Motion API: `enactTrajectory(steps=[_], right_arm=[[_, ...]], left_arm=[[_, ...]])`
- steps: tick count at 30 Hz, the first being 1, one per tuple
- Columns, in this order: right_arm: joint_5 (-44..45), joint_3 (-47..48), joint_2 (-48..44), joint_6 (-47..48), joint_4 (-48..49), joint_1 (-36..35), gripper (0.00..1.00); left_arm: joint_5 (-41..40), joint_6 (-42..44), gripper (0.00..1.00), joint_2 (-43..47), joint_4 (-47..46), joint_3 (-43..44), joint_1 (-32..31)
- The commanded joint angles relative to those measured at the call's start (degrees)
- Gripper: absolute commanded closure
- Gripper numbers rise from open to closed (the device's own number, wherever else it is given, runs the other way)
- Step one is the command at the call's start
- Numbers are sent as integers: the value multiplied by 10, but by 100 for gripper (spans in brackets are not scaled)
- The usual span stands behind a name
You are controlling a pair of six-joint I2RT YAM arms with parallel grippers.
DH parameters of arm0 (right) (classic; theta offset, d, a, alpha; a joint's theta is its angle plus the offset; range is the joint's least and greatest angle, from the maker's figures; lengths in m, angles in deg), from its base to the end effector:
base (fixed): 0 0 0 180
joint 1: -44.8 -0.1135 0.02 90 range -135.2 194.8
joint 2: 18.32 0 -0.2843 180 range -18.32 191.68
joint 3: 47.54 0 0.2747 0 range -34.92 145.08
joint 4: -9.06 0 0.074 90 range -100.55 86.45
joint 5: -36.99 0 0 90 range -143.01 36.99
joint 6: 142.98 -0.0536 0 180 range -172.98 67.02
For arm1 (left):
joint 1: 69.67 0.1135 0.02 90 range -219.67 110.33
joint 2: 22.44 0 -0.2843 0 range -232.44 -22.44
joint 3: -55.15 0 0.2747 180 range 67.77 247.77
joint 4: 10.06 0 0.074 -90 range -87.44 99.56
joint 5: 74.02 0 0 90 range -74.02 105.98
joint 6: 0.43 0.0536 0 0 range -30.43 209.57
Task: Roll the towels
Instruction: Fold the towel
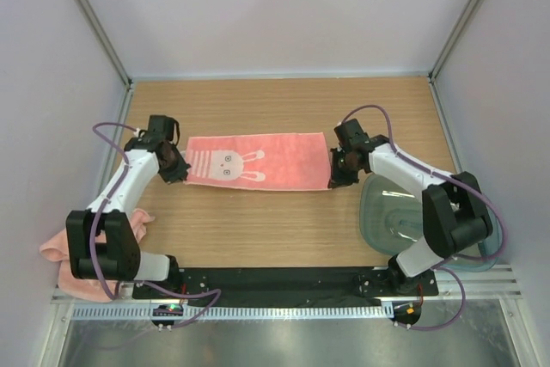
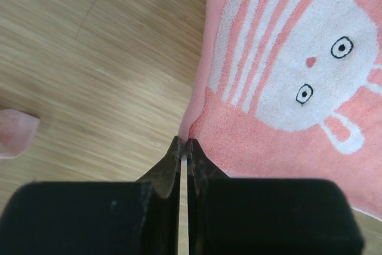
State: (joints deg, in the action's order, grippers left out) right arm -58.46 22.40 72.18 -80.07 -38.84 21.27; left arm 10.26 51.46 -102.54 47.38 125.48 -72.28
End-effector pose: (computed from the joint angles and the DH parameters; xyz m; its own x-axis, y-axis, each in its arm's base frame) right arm 0.2973 0.1350 0.1829 -0.9548 0.0787 -0.2866 0.0061 0.9693 0.2458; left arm 0.2911 -0.0079 0.2296 -0.7288 -0.5815 -0.3615 -0.5631 0.8094 -0.1668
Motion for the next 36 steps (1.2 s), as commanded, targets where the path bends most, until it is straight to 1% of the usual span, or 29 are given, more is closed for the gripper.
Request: enactTrajectory(steps=[1, 7, 10, 14, 18, 24, 30, 36], right_arm=[[-3, -5, -59, -1, -22, -4, 99], [4, 5, -83, -7, -43, -4, 99], [9, 24, -94, -10, -54, -3, 99], [13, 76, -80, -3, -76, -3, 99], [18, 129, -36, 15, -97, -4, 99], [23, 200, 25, 32, -114, -1, 99], [27, 259, 99, 37, -120, 9, 99], [19, 316, 171, 44, -122, 22, 99]], left_arm=[[-22, 30, 100, 27, 40, 1, -1], [-7, 38, 100, 68, 48, -18, -1], [-4, 42, 100, 78, 52, -10, -1], [-9, 47, 100, 68, 63, 20, -1], [-4, 49, 100, 43, 70, 51, -1], [-3, 51, 100, 9, 71, 75, -1], [-22, 50, 100, -63, 84, 129, 1], [-30, 52, 100, -147, 103, 204, 2]])
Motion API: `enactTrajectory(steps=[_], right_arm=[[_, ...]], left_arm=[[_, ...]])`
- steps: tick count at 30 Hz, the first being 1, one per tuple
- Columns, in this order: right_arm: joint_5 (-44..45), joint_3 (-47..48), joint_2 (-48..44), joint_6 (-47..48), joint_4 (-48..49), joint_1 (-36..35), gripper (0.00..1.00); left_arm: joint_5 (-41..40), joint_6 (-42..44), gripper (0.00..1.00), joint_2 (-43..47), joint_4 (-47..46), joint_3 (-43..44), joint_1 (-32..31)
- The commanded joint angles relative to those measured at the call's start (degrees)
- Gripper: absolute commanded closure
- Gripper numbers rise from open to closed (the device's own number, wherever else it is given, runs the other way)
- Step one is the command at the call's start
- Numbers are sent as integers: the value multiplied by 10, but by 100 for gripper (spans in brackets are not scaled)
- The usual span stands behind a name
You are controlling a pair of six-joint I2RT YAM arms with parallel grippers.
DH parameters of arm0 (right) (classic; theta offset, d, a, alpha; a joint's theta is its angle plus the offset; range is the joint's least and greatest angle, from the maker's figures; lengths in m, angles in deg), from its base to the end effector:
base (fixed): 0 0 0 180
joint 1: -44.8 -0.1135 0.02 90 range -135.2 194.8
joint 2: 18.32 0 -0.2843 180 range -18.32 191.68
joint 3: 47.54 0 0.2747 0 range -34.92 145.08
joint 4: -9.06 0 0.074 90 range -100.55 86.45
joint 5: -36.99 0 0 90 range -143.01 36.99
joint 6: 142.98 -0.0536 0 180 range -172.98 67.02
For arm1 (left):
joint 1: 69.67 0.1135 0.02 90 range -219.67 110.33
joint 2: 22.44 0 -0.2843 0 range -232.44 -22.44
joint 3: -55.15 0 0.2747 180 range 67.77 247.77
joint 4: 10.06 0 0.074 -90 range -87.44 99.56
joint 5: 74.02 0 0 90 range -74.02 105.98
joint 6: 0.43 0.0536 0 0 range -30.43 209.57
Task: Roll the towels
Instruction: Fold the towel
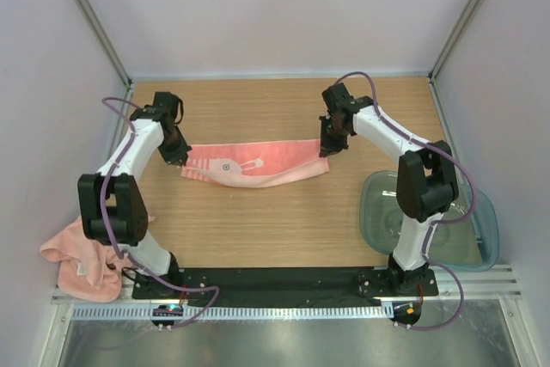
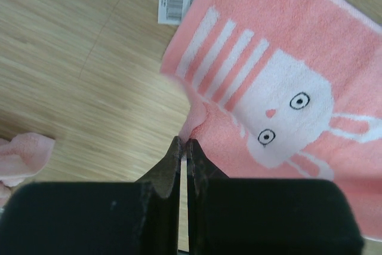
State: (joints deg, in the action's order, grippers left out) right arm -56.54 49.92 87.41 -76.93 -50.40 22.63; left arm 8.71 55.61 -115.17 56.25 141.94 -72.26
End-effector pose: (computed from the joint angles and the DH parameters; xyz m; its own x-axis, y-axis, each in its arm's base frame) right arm 0.3851 0.1605 0.2297 -0.9449 0.0525 -0.3232 -0.0161 0.9784 0.2059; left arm 0.3455 -0.0088 0.2479 -0.7926 -0.5188 -0.3202 -0.5263 0.8474 -0.0703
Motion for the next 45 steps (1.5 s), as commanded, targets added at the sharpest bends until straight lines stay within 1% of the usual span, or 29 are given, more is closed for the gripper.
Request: enactTrajectory(steps=[1, 9, 16, 29, 36, 42, 43, 44, 45], right_arm=[[-1, 55, 25, 14, -8, 10, 99], [-15, 117, 83, 23, -14, 27, 99], [-22, 184, 134, 33, -31, 35, 99], [-39, 232, 177, 31, -31, 49, 99], [-45, 243, 198, 27, -24, 56, 99], [-53, 271, 223, 18, -19, 59, 99], [-53, 282, 228, 18, -26, 59, 98], [-51, 286, 234, 16, -29, 60, 93], [-45, 291, 236, 17, -33, 61, 71]], left_arm=[[-15, 10, 100, -29, 17, 47, 2], [-22, -1, 100, -112, 25, 121, 7], [-30, -5, 100, -163, 37, 168, 8], [-37, -9, 100, -199, 47, 203, 17], [-35, -14, 100, -237, 57, 237, 18], [-42, -25, 100, -251, 60, 243, 21], [-40, -27, 93, -254, 62, 245, 23], [-38, -27, 87, -259, 65, 254, 23], [-42, -28, 77, -260, 67, 258, 23]])
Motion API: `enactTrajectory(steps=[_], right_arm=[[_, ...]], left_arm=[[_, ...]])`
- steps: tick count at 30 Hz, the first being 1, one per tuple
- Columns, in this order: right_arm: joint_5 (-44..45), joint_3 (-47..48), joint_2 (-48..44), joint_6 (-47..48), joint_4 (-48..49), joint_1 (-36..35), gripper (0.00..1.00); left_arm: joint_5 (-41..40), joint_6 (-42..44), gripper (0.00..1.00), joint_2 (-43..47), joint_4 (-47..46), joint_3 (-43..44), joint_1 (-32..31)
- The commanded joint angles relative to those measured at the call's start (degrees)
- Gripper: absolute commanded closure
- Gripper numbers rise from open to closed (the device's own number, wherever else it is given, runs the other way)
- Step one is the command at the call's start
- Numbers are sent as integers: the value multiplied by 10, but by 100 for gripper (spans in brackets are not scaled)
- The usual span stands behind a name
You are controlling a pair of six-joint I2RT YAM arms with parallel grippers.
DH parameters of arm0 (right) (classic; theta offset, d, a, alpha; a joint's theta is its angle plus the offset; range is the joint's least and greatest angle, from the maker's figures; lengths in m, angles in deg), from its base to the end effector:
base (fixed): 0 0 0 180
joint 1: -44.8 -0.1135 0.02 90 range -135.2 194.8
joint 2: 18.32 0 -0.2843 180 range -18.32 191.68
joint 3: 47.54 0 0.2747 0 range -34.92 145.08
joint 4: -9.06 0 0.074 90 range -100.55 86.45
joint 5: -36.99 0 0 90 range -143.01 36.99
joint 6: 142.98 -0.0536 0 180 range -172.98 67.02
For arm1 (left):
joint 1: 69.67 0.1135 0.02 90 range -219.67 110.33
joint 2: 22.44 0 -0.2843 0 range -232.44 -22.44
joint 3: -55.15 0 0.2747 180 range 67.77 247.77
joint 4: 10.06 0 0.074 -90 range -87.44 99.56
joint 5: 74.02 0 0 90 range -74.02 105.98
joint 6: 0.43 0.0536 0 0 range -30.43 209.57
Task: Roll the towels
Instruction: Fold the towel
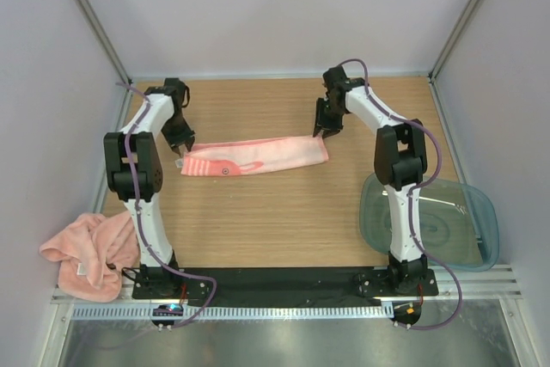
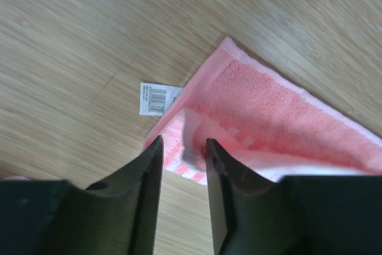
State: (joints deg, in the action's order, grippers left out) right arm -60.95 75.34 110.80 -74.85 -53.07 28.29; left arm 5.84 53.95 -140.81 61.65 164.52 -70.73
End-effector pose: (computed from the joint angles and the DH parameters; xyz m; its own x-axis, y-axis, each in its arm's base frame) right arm 0.4958 0.1547 0.1861 -0.9501 0.1032 -0.2943 0.0255 0.9662 0.2565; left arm 0.4470 0.0012 0.1956 -0.7962 -0.5587 -0.2324 -0.5830 0.8111 0.0472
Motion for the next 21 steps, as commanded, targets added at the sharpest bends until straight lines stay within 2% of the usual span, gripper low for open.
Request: enactTrajectory(steps=[1, 2, 3, 4, 6, 8, 12, 16, 21], right_arm=[[6, 43, 3, -5, -10, 7, 55], [9, 46, -2, -6, -12, 8, 38], [4, 47, -7, -1, -8, 11, 33], [0, 49, -13, 5, -5, 13, 25], [-2, 51, -34, 24, -7, 13, 12], [6, 48, -55, 32, -13, 13, 10], [12, -7, -120, 34, 9, 11, 10], [-17, -122, -216, 24, 53, 0, 11], [-87, -210, -273, -1, 121, -56, 12]], left_arm=[[-16, -11, 61, -5, 15, 34, 8], [-20, -13, 54, 0, 16, 37, 8], [-25, -13, 47, 3, 17, 38, 9], [-25, -12, 33, 7, 21, 40, 8], [-22, -9, 22, 23, 25, 38, 8], [-17, -9, 18, 40, 23, 27, 8], [-35, -19, 17, 123, 14, -48, 8], [-72, -28, 17, 190, 10, -109, 4], [-96, -26, 14, 232, -4, -150, 1]])
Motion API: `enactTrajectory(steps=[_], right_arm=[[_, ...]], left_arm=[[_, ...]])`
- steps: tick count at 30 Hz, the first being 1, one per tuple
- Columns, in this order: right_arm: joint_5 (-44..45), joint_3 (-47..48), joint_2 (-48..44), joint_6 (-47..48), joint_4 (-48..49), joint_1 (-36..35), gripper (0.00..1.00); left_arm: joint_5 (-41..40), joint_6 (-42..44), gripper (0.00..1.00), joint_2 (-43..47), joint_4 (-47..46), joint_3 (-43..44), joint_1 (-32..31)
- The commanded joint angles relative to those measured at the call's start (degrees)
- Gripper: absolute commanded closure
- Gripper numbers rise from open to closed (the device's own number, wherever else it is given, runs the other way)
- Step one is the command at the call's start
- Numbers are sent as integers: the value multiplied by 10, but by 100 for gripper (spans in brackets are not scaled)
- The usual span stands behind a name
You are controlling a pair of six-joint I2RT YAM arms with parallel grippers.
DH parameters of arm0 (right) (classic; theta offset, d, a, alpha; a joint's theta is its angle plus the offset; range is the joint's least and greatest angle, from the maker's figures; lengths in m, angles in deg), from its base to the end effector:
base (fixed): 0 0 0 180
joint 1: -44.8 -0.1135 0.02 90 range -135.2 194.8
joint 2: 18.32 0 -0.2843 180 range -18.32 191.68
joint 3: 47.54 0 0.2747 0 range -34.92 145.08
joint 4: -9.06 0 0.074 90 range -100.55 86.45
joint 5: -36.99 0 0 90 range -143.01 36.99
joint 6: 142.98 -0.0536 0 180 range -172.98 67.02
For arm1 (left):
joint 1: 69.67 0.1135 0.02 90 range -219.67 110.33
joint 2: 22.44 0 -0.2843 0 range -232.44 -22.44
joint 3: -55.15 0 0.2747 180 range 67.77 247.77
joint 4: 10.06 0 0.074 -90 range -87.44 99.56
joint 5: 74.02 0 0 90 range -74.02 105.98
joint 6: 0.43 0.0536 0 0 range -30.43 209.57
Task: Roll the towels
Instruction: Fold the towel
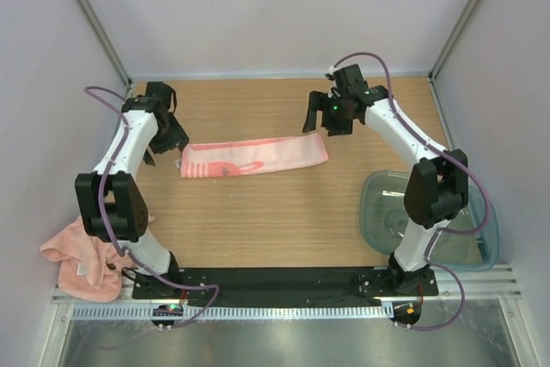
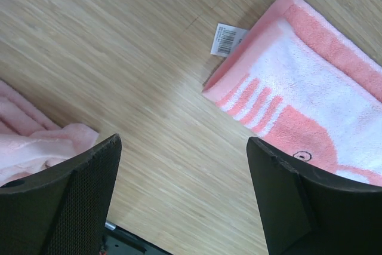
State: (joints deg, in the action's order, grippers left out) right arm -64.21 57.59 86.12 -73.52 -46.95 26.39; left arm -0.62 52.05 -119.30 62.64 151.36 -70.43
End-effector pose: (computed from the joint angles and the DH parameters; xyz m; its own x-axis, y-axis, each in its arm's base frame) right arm 0.4119 0.1481 0.2880 -0.8761 0.0711 -0.4768 -0.1145 0.9300 0.3492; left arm 0.3647 0.0105 0.2725 -0.7177 -0.5742 -0.3940 -0.6383 0.7686 0.0426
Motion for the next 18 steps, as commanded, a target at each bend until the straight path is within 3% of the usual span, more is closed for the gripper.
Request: enactTrajectory(steps=[1, 4, 7, 8, 10, 11, 14, 18], right_arm=[[-60, -39, -26, -15, 67, -49, 12], [-87, -34, -11, -21, 73, -82, 16], [-137, -23, 10, -28, 90, -108, 25], [-152, -21, 16, -31, 97, -114, 37], [-190, -14, 34, -47, 119, -127, 50], [-202, -11, 40, -54, 128, -131, 64], [-246, -1, 69, -73, 162, -149, 84], [-288, 13, 117, -109, 222, -171, 98]], left_arm=[[-35, -8, 14, 18, -10, -20, -3], [-40, -15, 16, 25, -16, -29, -7], [6, -18, 22, 43, -49, -62, -28], [20, -18, 23, 48, -75, -71, -35], [60, -17, 30, 46, -99, -95, -51], [67, -16, 32, 42, -109, -101, -64], [103, -10, 41, 13, -131, -107, -73], [110, -5, 51, -26, -145, -104, -73]])
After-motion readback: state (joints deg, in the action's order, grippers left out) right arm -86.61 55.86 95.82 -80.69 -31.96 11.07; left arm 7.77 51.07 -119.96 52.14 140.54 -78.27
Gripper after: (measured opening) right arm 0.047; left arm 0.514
